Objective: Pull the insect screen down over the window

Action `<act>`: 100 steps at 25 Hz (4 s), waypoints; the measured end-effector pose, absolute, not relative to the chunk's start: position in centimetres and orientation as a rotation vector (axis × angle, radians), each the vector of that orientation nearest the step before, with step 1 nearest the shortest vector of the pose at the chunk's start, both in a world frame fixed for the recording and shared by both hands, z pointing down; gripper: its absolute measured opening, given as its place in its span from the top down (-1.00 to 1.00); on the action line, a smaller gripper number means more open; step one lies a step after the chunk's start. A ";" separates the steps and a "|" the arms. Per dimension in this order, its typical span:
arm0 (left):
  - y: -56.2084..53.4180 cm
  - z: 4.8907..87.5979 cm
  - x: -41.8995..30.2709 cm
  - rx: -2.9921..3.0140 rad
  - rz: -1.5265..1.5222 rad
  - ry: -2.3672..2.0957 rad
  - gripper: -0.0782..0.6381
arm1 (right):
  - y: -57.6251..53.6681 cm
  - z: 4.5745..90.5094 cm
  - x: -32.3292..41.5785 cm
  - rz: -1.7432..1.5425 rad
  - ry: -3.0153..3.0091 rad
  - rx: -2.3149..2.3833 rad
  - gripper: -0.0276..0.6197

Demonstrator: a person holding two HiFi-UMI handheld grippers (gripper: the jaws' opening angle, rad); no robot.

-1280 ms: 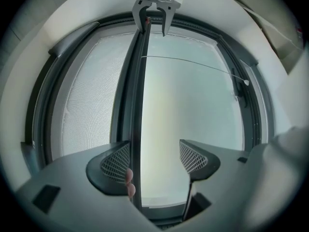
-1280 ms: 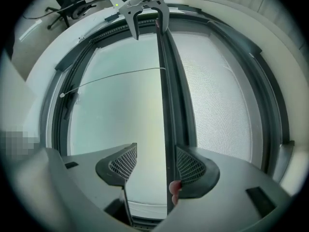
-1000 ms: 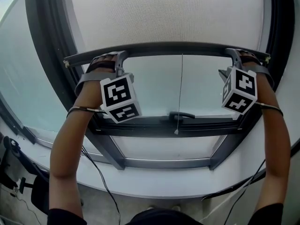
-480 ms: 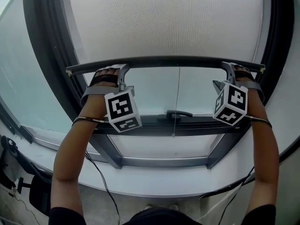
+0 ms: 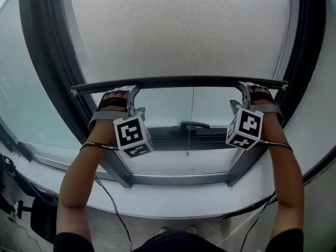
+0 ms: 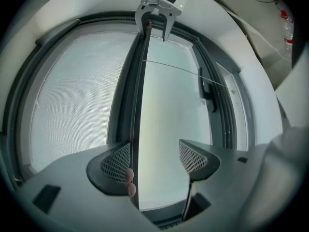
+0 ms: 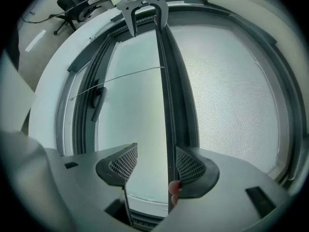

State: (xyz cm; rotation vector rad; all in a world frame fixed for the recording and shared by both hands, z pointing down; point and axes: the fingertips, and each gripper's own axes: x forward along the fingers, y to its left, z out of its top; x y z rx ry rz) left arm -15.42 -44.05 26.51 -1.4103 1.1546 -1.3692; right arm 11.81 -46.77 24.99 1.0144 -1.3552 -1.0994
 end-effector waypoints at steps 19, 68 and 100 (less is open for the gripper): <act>-43.9 33.8 -15.3 -1.446 -1.455 1.109 -0.11 | -46.6 32.3 12.2 -1.025 -1.338 0.938 0.13; -42.7 53.0 -16.0 -1.507 -1.808 0.917 -0.09 | -45.6 52.1 12.3 -0.823 -1.385 0.765 0.13; -42.6 54.2 -14.7 -1.608 -1.691 0.996 -0.09 | -45.0 52.8 12.0 -0.800 -1.435 0.822 0.13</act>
